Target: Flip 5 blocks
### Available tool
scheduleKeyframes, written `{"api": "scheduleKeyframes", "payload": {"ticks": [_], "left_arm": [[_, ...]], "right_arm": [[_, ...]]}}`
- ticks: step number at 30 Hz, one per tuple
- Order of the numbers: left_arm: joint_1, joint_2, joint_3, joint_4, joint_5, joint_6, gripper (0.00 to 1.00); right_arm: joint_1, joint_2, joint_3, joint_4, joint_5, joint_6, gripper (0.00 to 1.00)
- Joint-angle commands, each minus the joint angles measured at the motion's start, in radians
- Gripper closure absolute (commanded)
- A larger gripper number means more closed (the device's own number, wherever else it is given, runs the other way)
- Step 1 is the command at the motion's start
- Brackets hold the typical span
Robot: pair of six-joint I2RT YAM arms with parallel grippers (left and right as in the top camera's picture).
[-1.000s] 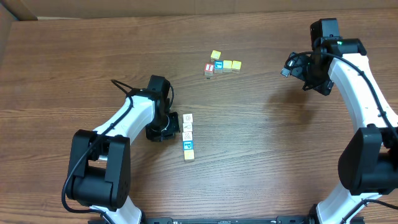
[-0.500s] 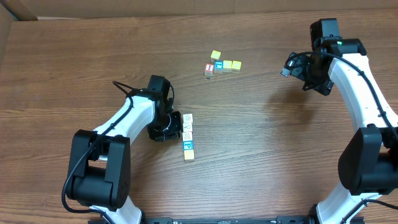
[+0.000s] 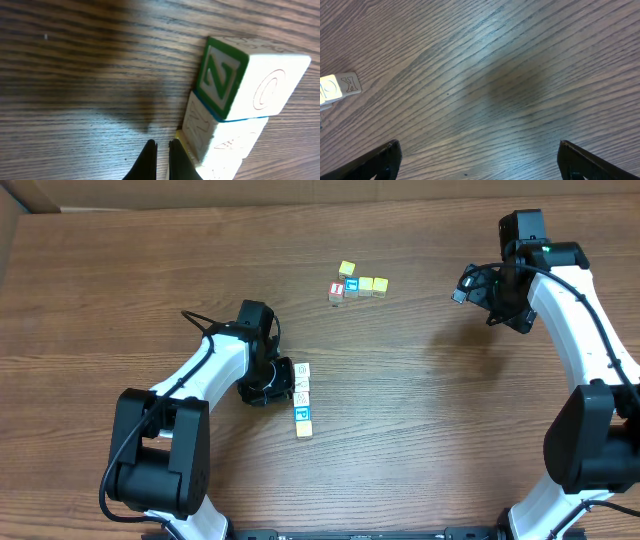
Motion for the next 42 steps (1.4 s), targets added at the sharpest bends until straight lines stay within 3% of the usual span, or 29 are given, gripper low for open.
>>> {"api": "scheduleKeyframes", "payload": {"ticks": [1, 13, 22, 31, 42], "left_arm": [[-0.009, 0.009, -0.009, 0.013, 0.035, -0.016, 0.96], [-0.009, 0.009, -0.009, 0.017, 0.045, -0.015, 0.96], [-0.008, 0.009, -0.009, -0.055, -0.053, -0.016, 0.96], [-0.013, 0.009, -0.009, 0.135, -0.119, -0.016, 0.96], [-0.013, 0.009, -0.009, 0.134, -0.081, -0.042, 0.96]], "right_arm": [[0.000, 0.004, -0.006, 0.002, 0.014, -0.003, 0.00], [0.000, 0.004, -0.006, 0.002, 0.014, -0.003, 0.00], [0.000, 0.004, -0.006, 0.002, 0.014, -0.003, 0.00], [0.000, 0.004, -0.006, 0.002, 0.014, -0.003, 0.00], [0.000, 0.004, -0.006, 0.002, 0.014, -0.003, 0.00]]}}
